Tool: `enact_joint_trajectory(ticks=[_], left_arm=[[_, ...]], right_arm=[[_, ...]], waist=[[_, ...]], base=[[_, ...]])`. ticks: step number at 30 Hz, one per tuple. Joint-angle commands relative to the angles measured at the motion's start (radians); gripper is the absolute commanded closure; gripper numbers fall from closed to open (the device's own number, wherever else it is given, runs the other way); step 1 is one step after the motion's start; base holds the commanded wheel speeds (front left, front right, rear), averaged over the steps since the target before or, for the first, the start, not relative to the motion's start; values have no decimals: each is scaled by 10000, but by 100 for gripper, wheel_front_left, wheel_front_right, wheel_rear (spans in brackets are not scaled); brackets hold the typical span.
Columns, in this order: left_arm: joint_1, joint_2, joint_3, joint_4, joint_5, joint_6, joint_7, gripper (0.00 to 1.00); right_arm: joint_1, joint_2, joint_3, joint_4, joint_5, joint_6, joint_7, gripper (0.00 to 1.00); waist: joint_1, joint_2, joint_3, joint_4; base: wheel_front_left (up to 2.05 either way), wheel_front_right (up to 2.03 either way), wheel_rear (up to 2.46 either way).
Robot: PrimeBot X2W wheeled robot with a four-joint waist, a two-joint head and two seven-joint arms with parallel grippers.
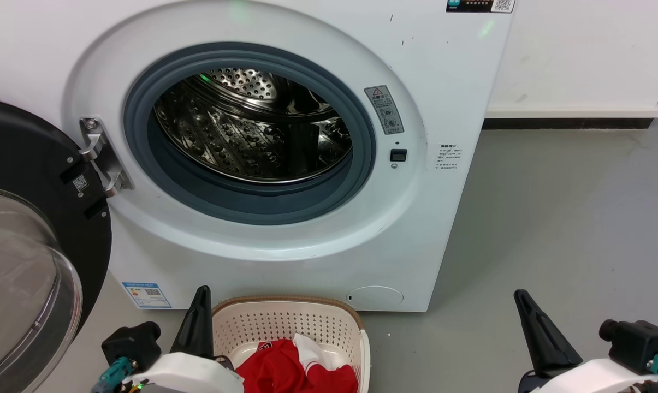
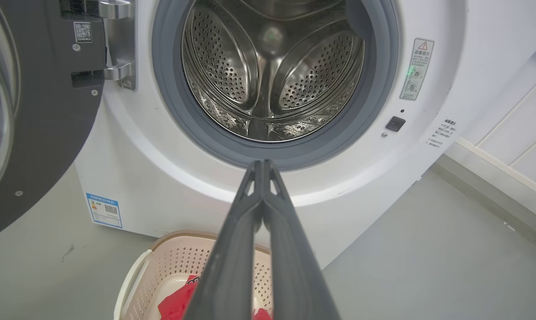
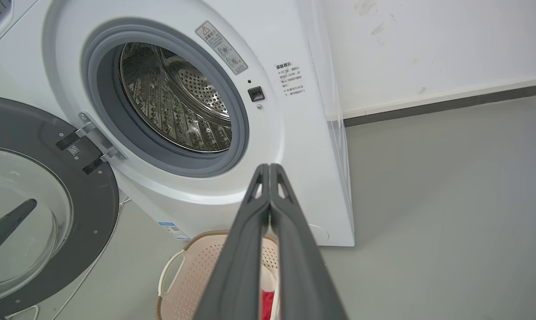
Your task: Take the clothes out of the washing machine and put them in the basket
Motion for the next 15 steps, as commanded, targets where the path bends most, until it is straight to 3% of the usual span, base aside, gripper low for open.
enact_joint_trajectory(ticks=[1, 15], left_arm=[[-361, 45, 94, -70, -419, -92, 57, 100], [-659, 11, 481, 387, -2885, -531, 427, 100]], right_arm=[[-325, -83, -29, 1, 460, -1, -85, 100], [-873, -202, -158, 833, 3076, -2, -186, 100]], waist=[[0, 0, 3, -3], [0, 0, 44, -38]], base=[[0, 0, 0], [0, 0, 0]])
